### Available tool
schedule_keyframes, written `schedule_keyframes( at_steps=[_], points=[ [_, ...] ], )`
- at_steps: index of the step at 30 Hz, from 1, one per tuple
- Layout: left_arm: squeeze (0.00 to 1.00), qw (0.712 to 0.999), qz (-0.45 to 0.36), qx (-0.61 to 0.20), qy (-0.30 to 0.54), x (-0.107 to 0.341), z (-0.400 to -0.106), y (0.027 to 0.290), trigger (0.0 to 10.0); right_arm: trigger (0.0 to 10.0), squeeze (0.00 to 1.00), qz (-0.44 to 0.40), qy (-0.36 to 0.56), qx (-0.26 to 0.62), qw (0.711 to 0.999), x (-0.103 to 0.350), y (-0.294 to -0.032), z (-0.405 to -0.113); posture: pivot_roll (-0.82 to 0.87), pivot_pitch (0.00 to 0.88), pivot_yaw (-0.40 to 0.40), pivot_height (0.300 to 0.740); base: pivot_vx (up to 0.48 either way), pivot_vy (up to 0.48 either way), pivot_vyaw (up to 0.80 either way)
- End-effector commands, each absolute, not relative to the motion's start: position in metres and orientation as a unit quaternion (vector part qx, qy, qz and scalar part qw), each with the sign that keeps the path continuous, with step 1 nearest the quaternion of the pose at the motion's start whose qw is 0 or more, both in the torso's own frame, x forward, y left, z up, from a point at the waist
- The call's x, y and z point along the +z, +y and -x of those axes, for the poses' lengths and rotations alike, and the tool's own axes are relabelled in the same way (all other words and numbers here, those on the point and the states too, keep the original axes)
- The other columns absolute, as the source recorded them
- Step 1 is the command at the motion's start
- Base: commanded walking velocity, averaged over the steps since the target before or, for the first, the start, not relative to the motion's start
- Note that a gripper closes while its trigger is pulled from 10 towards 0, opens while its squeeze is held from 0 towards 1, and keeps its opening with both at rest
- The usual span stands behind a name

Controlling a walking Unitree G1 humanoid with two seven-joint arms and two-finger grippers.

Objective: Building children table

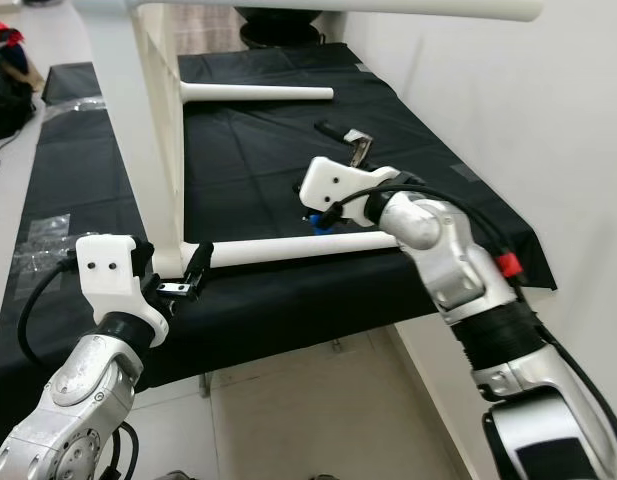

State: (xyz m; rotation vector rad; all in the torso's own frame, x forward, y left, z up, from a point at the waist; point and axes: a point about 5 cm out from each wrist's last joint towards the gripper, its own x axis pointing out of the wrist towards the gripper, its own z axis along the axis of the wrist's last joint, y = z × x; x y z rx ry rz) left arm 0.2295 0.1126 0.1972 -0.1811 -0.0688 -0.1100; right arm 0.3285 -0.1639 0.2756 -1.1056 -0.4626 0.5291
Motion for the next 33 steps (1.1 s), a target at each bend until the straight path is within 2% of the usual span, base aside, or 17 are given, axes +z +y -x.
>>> schedule_keyframes(
  at_steps=[1,3,7,11,13,14,18,21,27,33],
  points=[
    [0.0,0.993,0.093,-0.059,-0.031,0.198,-0.229,0.111,10.0,10.0,0.0,0.505,-0.232,0.247,0.794,0.276,-0.17,-0.321,0.0,0.137,-0.043,0.74,0.0,0.0,0.0],
    [0.0,0.993,0.094,-0.061,-0.031,0.197,-0.229,0.111,10.0,10.0,0.0,0.501,-0.225,0.284,0.786,0.264,-0.175,-0.308,0.0,0.138,-0.041,0.74,0.0,0.0,0.0],
    [0.0,0.993,0.091,-0.062,-0.032,0.198,-0.231,0.11,10.0,10.0,0.0,0.488,-0.224,0.287,0.793,0.259,-0.183,-0.298,0.0,0.138,-0.036,0.74,0.0,0.0,0.0],
    [0.0,0.993,0.091,-0.065,-0.031,0.198,-0.231,0.111,10.0,10.0,0.0,0.496,-0.292,0.224,0.786,0.269,-0.192,-0.285,0.0,0.138,-0.029,0.74,0.0,0.0,0.0],
    [0.0,0.994,0.087,-0.063,-0.031,0.198,-0.232,0.112,10.0,10.0,0.0,0.52,-0.345,0.157,0.765,0.278,-0.198,-0.275,0.0,0.138,-0.027,0.74,0.0,0.0,0.0],
    [0.0,0.994,0.087,-0.063,-0.031,0.198,-0.232,0.112,10.0,10.0,0.0,0.52,-0.345,0.157,0.765,0.278,-0.198,-0.275,0.0,0.138,-0.027,0.74,0.0,0.0,0.0],
    [0.0,0.994,0.087,-0.065,-0.031,0.198,-0.233,0.112,10.0,10.0,0.0,0.537,-0.384,0.063,0.748,0.29,-0.203,-0.268,0.0,0.138,-0.025,0.74,0.0,0.0,0.0],
    [0.0,0.994,0.084,-0.066,-0.032,0.198,-0.233,0.113,10.0,10.0,0.0,0.547,-0.39,0.027,0.74,0.301,-0.198,-0.272,0.0,0.138,-0.02,0.74,0.0,0.0,0.0],
    [0.0,0.994,0.083,-0.066,-0.034,0.199,-0.234,0.112,10.0,10.0,0.0,0.568,-0.37,0.021,0.735,0.309,-0.186,-0.287,0.0,0.136,-0.023,0.74,0.0,0.0,0.0],
    [0.0,0.994,0.083,-0.066,-0.038,0.2,-0.233,0.112,10.0,10.0,0.0,0.578,-0.391,-0.03,0.716,0.328,-0.179,-0.293,0.01,0.138,-0.033,0.74,0.0,0.0,0.0]
  ],
)
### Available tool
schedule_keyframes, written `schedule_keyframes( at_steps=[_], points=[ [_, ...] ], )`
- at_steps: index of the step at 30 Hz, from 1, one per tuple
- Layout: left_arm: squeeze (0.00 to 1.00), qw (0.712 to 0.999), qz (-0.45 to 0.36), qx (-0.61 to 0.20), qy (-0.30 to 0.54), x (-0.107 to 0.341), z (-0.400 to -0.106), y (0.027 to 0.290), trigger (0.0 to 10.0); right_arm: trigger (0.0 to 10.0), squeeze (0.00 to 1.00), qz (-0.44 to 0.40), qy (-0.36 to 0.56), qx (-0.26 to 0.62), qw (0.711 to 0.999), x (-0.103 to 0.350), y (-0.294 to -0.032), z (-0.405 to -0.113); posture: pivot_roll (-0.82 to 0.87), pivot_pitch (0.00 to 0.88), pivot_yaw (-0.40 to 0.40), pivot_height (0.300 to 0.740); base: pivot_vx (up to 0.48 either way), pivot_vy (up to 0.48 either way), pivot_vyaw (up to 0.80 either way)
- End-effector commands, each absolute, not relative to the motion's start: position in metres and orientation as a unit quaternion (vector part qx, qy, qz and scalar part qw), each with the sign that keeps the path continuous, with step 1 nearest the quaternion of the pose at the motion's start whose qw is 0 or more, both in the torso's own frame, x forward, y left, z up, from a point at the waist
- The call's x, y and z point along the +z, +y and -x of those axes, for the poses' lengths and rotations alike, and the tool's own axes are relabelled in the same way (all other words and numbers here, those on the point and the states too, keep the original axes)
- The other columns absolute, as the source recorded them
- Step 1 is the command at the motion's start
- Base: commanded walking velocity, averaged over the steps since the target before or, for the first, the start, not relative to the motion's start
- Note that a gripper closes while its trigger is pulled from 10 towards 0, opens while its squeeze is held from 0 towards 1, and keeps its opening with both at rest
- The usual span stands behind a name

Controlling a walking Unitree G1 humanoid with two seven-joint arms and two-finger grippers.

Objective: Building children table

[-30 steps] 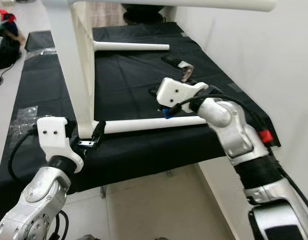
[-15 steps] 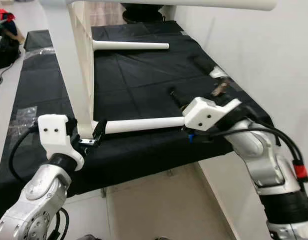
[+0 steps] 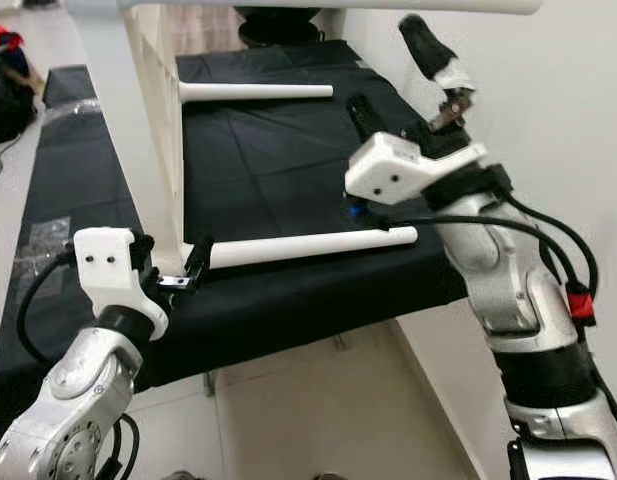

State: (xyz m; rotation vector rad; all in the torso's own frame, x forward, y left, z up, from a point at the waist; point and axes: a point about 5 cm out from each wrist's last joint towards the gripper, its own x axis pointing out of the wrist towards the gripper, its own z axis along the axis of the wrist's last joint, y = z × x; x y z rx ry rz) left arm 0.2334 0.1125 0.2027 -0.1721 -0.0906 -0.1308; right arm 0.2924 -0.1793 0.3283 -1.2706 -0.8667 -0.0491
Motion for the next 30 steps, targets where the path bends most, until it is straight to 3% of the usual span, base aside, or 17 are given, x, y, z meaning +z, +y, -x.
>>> schedule_keyframes(
  at_steps=[1,7,30],
  points=[
    [0.0,0.994,0.084,-0.064,-0.037,0.2,-0.233,0.113,10.0,10.0,0.0,0.58,-0.393,-0.043,0.712,0.33,-0.18,-0.295,0.01,0.138,-0.035,0.74,0.0,0.0,0.0],
    [0.0,0.994,0.084,-0.065,-0.037,0.199,-0.233,0.112,10.0,10.0,0.0,0.591,-0.399,-0.084,0.697,0.342,-0.175,-0.301,0.0,0.138,-0.037,0.74,0.0,0.0,0.0],
    [0.0,0.993,0.089,-0.059,-0.042,0.202,-0.232,0.111,10.0,10.0,0.0,0.58,-0.411,-0.07,0.7,0.358,-0.12,-0.345,0.01,0.152,-0.06,0.74,0.0,0.0,0.0]
  ],
)
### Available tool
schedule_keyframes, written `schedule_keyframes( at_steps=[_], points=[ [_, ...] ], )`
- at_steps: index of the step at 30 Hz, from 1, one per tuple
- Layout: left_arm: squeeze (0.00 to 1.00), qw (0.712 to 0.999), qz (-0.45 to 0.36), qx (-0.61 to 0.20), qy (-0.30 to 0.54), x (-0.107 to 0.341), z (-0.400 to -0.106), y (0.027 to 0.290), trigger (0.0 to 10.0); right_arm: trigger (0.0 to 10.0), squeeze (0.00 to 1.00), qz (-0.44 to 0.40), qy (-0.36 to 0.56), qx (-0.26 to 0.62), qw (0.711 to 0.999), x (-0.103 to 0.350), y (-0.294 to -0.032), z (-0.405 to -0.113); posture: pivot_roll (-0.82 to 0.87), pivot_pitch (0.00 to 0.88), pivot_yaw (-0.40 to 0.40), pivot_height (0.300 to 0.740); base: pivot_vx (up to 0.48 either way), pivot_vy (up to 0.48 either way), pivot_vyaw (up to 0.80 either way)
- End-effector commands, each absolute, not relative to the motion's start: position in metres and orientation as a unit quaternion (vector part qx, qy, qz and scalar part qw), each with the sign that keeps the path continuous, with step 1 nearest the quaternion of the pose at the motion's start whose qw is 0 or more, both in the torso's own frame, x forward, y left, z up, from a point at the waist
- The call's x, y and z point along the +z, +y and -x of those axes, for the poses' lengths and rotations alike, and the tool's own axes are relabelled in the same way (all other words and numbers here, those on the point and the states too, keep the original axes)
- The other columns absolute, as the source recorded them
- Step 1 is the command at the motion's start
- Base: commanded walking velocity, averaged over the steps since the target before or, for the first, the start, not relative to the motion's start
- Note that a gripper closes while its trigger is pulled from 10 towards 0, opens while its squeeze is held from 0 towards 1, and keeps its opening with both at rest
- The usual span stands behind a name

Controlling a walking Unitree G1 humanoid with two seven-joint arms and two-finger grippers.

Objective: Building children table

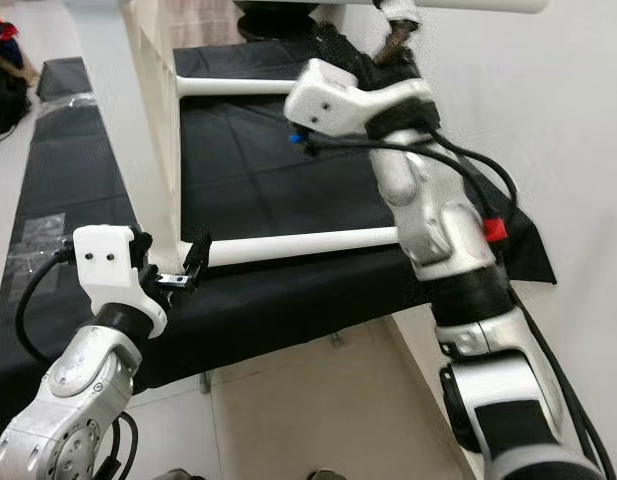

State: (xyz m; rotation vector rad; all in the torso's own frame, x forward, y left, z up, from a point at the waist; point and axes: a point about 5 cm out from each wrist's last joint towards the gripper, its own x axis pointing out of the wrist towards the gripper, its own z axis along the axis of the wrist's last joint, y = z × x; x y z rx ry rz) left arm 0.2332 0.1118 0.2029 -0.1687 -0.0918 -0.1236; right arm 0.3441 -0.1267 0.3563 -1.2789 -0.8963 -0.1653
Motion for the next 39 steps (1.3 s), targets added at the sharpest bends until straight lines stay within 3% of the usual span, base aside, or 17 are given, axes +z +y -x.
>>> schedule_keyframes(
  at_steps=[1,18,31,32,33,39],
  points=[
    [0.0,0.993,0.088,-0.059,-0.042,0.202,-0.232,0.111,10.0,10.0,0.0,0.579,-0.414,-0.068,0.7,0.36,-0.117,-0.346,0.01,0.152,-0.06,0.74,0.0,0.0,0.0],
    [0.0,0.993,0.093,-0.056,-0.039,0.201,-0.23,0.109,10.0,10.0,0.0,0.563,-0.476,-0.033,0.675,0.388,-0.076,-0.343,-0.01,0.159,-0.072,0.74,0.0,0.0,0.0],
    [0.0,0.993,0.094,-0.055,-0.04,0.201,-0.229,0.108,10.0,10.0,0.0,0.559,-0.476,-0.034,0.679,0.394,-0.07,-0.345,-0.01,0.15,-0.078,0.74,0.0,0.0,0.0],
    [0.0,0.993,0.095,-0.055,-0.04,0.201,-0.229,0.108,10.0,4.0,0.0,0.557,-0.474,-0.033,0.681,0.394,-0.07,-0.345,0.0,0.145,-0.08,0.74,0.0,0.0,0.0],
    [0.0,0.993,0.095,-0.055,-0.04,0.201,-0.229,0.108,10.0,0.0,0.0,0.558,-0.471,-0.032,0.683,0.394,-0.069,-0.346,0.0,0.145,-0.08,0.74,0.0,0.0,0.0],
    [0.0,0.993,0.095,-0.054,-0.041,0.201,-0.229,0.108,10.0,0.0,0.0,0.559,-0.461,-0.033,0.689,0.395,-0.069,-0.349,-0.01,0.141,-0.081,0.74,0.0,0.0,0.0]
  ],
)
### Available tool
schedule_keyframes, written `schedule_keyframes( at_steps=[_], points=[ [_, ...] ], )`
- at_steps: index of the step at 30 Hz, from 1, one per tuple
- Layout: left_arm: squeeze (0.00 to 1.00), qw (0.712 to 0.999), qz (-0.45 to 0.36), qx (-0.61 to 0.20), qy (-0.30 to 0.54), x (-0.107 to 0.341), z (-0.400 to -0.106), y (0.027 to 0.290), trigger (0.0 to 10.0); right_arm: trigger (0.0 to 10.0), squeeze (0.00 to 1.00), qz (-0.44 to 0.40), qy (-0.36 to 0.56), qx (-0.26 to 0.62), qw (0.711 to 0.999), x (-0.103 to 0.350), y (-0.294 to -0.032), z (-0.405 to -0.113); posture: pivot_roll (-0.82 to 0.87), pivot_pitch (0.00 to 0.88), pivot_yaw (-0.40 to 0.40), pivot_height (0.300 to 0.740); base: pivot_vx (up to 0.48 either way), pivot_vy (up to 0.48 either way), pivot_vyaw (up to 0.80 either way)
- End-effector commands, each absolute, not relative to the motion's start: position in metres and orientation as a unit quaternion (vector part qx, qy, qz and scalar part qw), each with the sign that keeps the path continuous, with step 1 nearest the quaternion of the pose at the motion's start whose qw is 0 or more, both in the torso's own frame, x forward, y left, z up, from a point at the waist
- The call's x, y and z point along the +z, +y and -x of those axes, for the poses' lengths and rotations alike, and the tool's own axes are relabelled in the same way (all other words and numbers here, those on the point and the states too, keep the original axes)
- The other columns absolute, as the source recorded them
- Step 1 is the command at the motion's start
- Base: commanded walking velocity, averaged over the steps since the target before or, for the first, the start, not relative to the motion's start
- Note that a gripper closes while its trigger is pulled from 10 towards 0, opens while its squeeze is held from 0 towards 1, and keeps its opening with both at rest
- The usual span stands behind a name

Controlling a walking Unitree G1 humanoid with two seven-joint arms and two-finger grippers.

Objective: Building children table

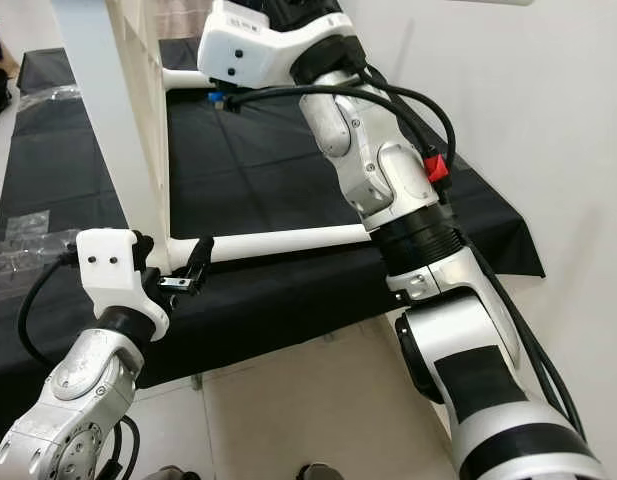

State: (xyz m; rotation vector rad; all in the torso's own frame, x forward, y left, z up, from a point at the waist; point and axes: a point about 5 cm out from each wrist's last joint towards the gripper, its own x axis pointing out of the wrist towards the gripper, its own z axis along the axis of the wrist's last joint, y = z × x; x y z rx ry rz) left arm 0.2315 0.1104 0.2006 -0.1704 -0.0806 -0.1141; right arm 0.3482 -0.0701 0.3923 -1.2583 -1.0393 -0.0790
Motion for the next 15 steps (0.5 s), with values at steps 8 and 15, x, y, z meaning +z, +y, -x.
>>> schedule_keyframes(
  at_steps=[8,15],
  points=[
    [0.0,0.993,0.096,-0.053,-0.042,0.201,-0.23,0.108,10.0,0.0,0.0,0.559,-0.452,-0.025,0.695,0.396,-0.068,-0.354,-0.01,0.141,-0.085,0.74,0.0,0.0,0.0],
    [0.0,0.993,0.096,-0.052,-0.043,0.201,-0.231,0.108,10.0,0.0,0.0,0.506,-0.465,-0.021,0.727,0.405,-0.065,-0.361,-0.01,0.141,-0.085,0.74,0.0,0.0,0.0]
  ],
)
